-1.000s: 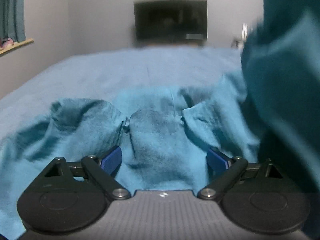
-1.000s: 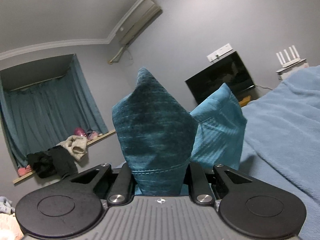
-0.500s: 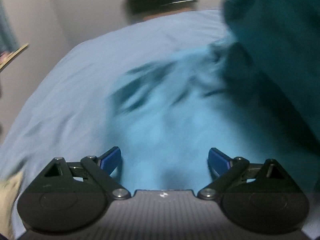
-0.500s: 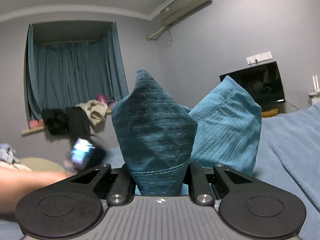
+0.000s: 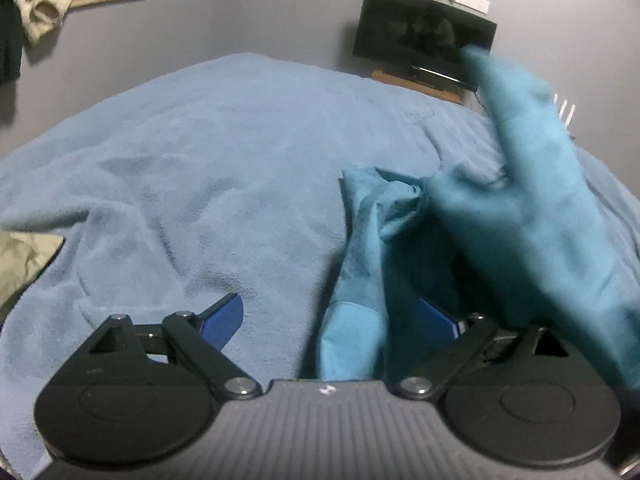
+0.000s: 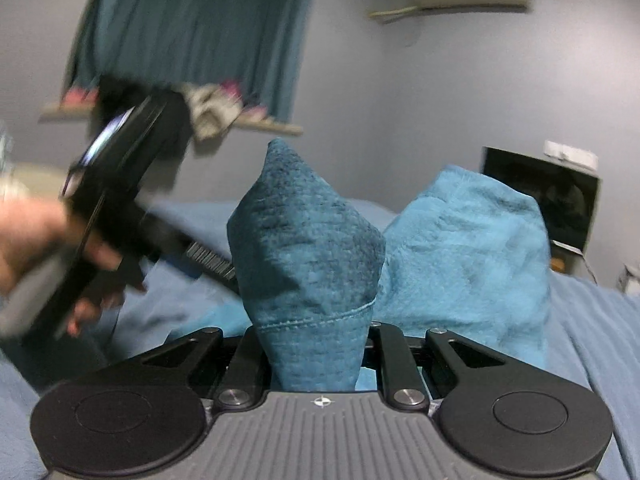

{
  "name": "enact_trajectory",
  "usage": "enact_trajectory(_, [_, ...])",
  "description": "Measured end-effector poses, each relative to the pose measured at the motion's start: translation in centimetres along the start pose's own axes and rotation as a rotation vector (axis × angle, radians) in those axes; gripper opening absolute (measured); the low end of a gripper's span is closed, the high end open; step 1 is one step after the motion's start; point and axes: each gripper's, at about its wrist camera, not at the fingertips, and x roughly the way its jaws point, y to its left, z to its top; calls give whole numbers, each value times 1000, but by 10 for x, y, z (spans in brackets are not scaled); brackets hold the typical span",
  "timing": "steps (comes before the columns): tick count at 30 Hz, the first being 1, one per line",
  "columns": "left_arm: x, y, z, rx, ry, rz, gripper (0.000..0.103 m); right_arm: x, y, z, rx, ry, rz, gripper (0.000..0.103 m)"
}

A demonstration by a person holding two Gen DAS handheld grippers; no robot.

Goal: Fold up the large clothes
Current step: 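Hold the corner up with the right gripper while the left gripper reaches toward it, then grasp the jacket edge with the left gripper while the right gripper holds the corner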

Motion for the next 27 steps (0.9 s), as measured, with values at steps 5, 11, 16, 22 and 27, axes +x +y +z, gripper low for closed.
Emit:
enact_trajectory(5, [-8,27,6,-63,-43,-2,74,26,23,-17,-75,100,10,17])
enact_trajectory(11, [-13,36,13,-164,-57,-262,56,24,19,-31,-64,149,33,17])
enact_trajectory(16, [14,30,5,-189,72,-358,27,10,4,-45,-43,147,74,24])
enact_trajectory(22, [43,24,-2,-138,174,-260,9,-20,-9,-62,-51,131,93,32])
enact_trajectory(27, [51,21,-4,-112,191,-244,7,-55,-21,-67,-55,140,117,49])
